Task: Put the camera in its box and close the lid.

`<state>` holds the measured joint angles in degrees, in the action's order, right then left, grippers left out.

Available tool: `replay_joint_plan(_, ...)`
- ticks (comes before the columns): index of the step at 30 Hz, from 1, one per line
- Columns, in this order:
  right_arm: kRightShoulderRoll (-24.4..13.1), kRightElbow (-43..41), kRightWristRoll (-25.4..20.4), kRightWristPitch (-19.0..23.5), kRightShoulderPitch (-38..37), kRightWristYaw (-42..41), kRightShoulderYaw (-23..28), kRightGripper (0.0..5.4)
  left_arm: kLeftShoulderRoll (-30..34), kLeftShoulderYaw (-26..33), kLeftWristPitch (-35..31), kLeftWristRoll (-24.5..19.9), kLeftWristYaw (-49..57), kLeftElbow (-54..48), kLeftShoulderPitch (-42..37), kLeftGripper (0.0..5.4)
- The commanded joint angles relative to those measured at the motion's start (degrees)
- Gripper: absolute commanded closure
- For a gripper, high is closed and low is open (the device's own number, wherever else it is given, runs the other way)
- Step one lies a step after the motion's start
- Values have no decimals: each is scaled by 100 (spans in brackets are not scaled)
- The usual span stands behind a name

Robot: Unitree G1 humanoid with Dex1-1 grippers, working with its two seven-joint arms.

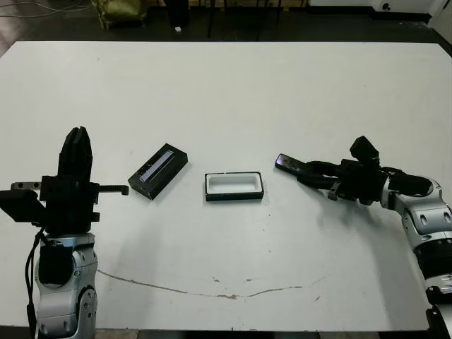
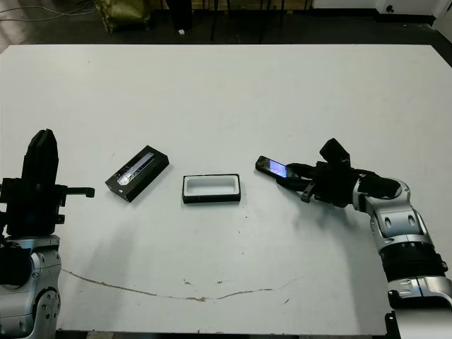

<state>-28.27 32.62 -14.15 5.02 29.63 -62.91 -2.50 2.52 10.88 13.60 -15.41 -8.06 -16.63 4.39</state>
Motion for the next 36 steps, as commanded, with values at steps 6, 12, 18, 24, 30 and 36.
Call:
replay_joint_plan(6, 78, 233, -370, 396, 881, -567, 178, 502, 26, 6, 9, -13, -43, 159, 60, 540)
replay_joint_plan(12, 199, 541, -346, 451, 1409, -1070, 26, 502, 26, 6, -50, -69, -22, 146, 78, 540)
replay_joint_plan(18, 412, 1001, -26, 371, 1896, -1652, -412, 502, 29, 7, 41, 18, -11, 190, 70, 540)
replay_joint_plan(24, 696, 817, 276, 255, 1966, -1851, -835, 502, 25, -9, 104, 21, -41, 227, 72, 540)
replay_joint_plan(30, 838, 428, 310, 702, 1806, -1924, -1079, 502, 32, 1, 125, 23, -36, 272, 74, 540)
replay_joint_plan(36, 906, -145, 344, 798, 1454, -1644, -1164, 502, 9, -27, 145, 69, -33, 276, 88, 540)
